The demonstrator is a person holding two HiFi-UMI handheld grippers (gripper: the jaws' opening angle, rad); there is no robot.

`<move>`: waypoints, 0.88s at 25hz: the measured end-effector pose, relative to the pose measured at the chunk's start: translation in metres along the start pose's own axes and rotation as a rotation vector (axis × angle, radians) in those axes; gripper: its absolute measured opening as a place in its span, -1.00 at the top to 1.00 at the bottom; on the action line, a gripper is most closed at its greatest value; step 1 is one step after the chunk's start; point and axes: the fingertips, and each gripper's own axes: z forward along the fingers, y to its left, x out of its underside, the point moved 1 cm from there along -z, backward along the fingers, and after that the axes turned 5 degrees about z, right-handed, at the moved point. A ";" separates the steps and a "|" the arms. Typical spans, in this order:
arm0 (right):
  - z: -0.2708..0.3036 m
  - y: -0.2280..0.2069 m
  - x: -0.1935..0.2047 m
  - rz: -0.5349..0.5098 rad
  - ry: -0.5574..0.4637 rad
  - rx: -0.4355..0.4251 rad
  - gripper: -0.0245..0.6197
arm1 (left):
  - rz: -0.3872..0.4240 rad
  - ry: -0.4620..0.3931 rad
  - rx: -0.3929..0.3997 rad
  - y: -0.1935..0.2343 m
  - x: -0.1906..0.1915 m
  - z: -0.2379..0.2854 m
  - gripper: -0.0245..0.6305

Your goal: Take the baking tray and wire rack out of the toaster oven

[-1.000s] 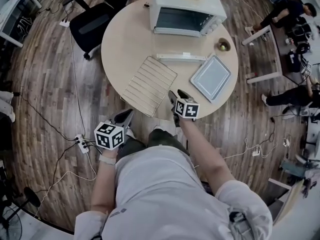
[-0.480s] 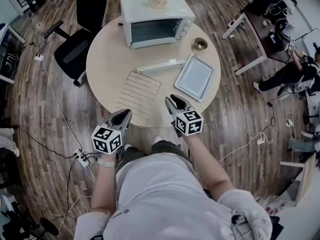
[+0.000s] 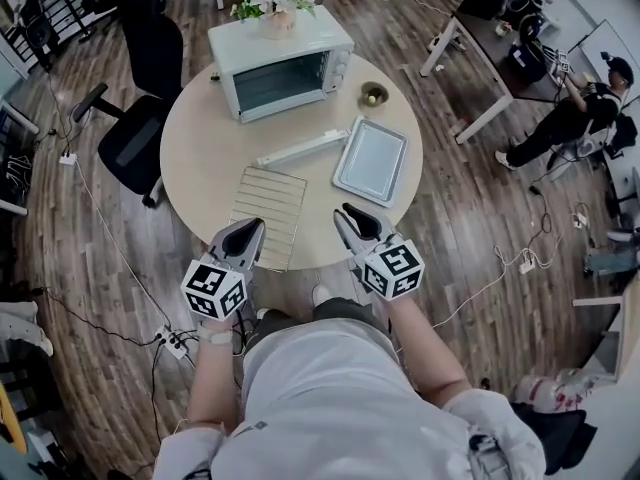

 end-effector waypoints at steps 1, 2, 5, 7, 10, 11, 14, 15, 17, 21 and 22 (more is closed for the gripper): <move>-0.004 0.001 -0.004 -0.001 -0.012 -0.002 0.66 | 0.014 -0.007 0.006 -0.003 -0.006 0.002 0.93; -0.008 0.002 -0.008 -0.002 -0.022 -0.002 0.66 | 0.025 -0.014 0.012 -0.006 -0.012 0.003 0.93; -0.020 0.005 -0.018 -0.008 -0.050 0.008 0.66 | 0.049 -0.032 0.037 -0.013 -0.027 0.008 0.93; -0.026 0.005 -0.021 -0.012 -0.066 0.018 0.66 | 0.069 -0.037 0.054 -0.018 -0.033 0.010 0.93; -0.036 0.003 -0.022 -0.012 -0.085 0.035 0.66 | 0.099 -0.039 0.077 -0.024 -0.039 0.015 0.93; -0.039 0.003 -0.022 -0.015 -0.091 0.040 0.66 | 0.105 -0.039 0.084 -0.026 -0.040 0.017 0.93; -0.047 -0.002 -0.022 -0.021 -0.107 0.059 0.66 | 0.114 -0.038 0.105 -0.033 -0.041 0.023 0.93; -0.049 -0.004 -0.021 -0.019 -0.111 0.064 0.66 | 0.117 -0.038 0.112 -0.035 -0.041 0.025 0.93; -0.054 -0.006 -0.020 -0.020 -0.119 0.073 0.66 | 0.123 -0.035 0.125 -0.039 -0.040 0.029 0.93; -0.059 -0.007 -0.014 -0.043 -0.121 0.091 0.66 | 0.127 -0.020 0.151 -0.046 -0.035 0.035 0.93; -0.059 -0.008 -0.013 -0.040 -0.122 0.095 0.66 | 0.127 -0.018 0.156 -0.047 -0.034 0.037 0.93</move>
